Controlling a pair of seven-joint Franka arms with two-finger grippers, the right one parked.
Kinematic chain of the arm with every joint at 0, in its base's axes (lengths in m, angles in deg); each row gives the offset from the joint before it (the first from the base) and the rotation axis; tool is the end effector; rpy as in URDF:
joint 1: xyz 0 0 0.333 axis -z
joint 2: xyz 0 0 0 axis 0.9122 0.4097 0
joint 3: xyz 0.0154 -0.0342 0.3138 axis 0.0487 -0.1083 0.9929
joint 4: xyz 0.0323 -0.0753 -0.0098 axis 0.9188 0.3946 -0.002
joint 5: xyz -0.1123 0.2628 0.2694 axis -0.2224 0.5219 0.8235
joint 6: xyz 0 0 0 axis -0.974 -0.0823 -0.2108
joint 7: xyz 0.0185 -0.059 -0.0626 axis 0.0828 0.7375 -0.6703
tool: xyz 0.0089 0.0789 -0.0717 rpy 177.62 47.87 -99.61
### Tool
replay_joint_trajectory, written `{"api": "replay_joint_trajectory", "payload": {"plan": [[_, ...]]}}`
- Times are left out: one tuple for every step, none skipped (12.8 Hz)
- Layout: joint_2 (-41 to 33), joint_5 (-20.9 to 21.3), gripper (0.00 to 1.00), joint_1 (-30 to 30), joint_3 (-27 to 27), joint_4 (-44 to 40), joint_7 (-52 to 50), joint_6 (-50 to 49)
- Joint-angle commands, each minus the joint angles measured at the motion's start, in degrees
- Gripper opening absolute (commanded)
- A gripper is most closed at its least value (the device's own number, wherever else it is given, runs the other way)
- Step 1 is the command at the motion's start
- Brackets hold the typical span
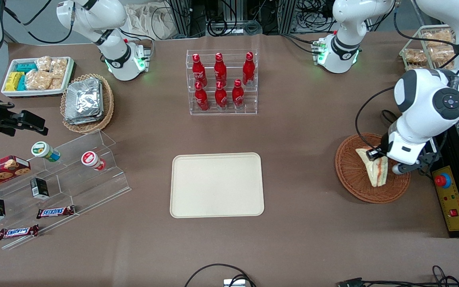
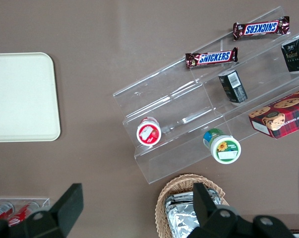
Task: Place sandwich from basket to tray
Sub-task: 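Lift the sandwich out of the basket with the left gripper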
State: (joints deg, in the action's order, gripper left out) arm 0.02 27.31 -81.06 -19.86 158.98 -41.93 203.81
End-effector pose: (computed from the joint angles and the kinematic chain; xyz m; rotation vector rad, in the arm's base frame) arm 0.5687 -0.0483 0.3854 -3.0848 -0.4029 -0.0280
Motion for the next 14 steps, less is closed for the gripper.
{"api": "replay_joint_trajectory", "payload": {"plan": [[1.07, 0.86, 0.2, -0.05, -2.56, -5.17, 3.66, -4.17], [1.33, 0.77, 0.2, -0.05, -4.05, -6.58, 3.58, -4.62], [1.77, 0.77, 0.2, -0.05, -5.98, -8.16, 2.97, -5.4], [2.29, 0.86, 0.2, -0.05, -7.74, -9.57, 2.79, -6.45], [3.17, 0.86, 0.2, -0.05, -9.06, -11.32, 2.7, -7.51], [4.05, 0.94, 0.2, 0.04, -10.47, -13.08, 1.31, -8.39], [4.75, 1.12, 0.2, 0.91, -11.27, -14.41, -1.4, -9.27], [5.28, 1.3, 0.2, 2.48, -11.27, -15.81, -3.43, -9.97], [6.16, 1.47, 0.2, 3.63, -11.28, -16.69, -4.75, -10.33], [6.86, 3.04, 0.2, 4.43, -11.28, -17.31, -6.77, -10.33], [8.0, 4.88, 0.2, 5.91, -11.28, -18.62, -9.57, -10.51], [9.32, 5.94, 0.2, 7.41, -11.36, -20.55, -11.86, -11.55], [11.16, 6.22, 0.2, 9.08, -11.36, -23.27, -13.71, -13.22], [13.0, 6.48, 0.2, 10.92, -11.28, -26.17, -15.56, -15.15]]}}
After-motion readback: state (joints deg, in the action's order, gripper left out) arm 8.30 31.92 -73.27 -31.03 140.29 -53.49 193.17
